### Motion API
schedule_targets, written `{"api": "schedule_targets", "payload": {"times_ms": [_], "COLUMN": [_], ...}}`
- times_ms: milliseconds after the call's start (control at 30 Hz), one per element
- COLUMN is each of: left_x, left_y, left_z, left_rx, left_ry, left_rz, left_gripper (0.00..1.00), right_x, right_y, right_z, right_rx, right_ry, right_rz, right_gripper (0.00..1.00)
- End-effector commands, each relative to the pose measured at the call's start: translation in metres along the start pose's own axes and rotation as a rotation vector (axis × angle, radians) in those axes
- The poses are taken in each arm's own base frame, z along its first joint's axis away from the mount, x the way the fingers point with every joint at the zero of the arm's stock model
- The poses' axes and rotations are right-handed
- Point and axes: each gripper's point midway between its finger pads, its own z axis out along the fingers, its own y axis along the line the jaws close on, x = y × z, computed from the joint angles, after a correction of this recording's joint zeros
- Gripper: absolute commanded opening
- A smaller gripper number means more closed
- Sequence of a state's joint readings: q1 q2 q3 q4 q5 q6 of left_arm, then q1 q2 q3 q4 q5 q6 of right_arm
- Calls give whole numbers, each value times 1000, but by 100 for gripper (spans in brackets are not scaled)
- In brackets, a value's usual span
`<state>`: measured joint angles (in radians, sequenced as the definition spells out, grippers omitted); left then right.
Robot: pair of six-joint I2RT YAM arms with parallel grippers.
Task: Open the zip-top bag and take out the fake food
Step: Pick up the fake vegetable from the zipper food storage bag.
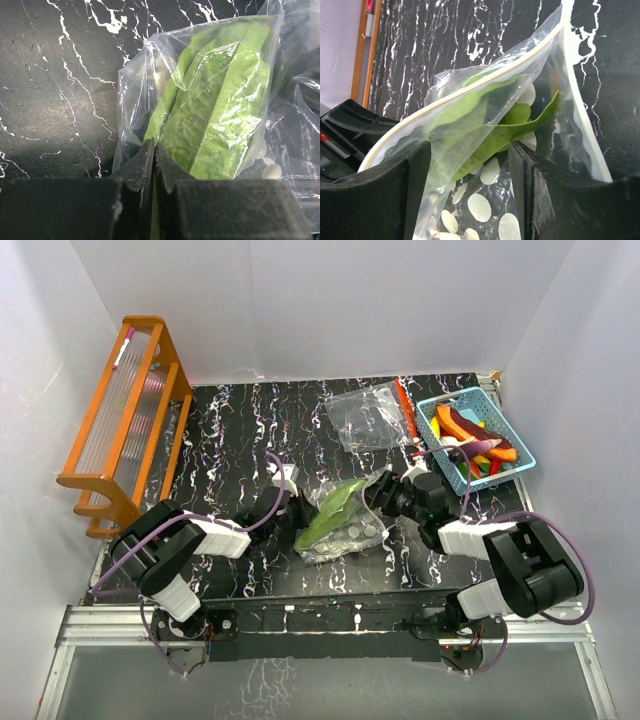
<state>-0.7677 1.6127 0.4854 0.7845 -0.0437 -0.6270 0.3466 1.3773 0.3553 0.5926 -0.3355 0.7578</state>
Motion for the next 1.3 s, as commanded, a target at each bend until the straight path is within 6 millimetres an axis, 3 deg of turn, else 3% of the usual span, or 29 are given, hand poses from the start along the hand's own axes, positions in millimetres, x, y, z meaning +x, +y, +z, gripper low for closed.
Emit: {"api": "schedule_targets", "payload": {"times_ms": [0, 67, 133, 167, 267, 400, 467, 567, 733, 1033, 1267], "left_x": [-5, -3, -1, 0, 0, 0, 1, 0, -2, -6, -5], "left_y": [-12, -13, -12, -10, -8, -8, -8, -10, -7, -10, -8], "left_z": [4, 6, 7, 7, 7, 8, 10, 9, 6, 7, 6], "left_rx": [40, 44, 40, 35, 25, 25, 27, 33, 16, 38, 33], "left_ry": [-8, -1, 2, 3, 3, 2, 5, 4, -4, -33, -32], "left_rz": [-3, -8, -11, -9, -5, -4, -3, -7, 1, 7, 9], "left_gripper": [0, 0, 0, 0, 0, 0, 0, 0, 0, 0, 0], "right_x": [-9, -8, -16, -9, -16, -19, -32, -31, -12, -2, 10], "right_y": [13, 31, 62, 67, 93, 105, 116, 109, 67, 20, -6], "right_z": [9, 6, -4, -12, -25, -33, -31, -28, -26, -29, -23], "right_rx": [-90, -210, -366, -410, -523, -568, -597, -572, -402, -165, -73], "right_ry": [-19, 3, -8, 9, 3, 10, -14, -13, 12, 7, 55], "right_rz": [-18, -16, -19, -7, -8, -8, -35, -30, 1, -68, -87], "right_gripper": [65, 65, 65, 65, 60, 58, 58, 58, 56, 55, 32]}}
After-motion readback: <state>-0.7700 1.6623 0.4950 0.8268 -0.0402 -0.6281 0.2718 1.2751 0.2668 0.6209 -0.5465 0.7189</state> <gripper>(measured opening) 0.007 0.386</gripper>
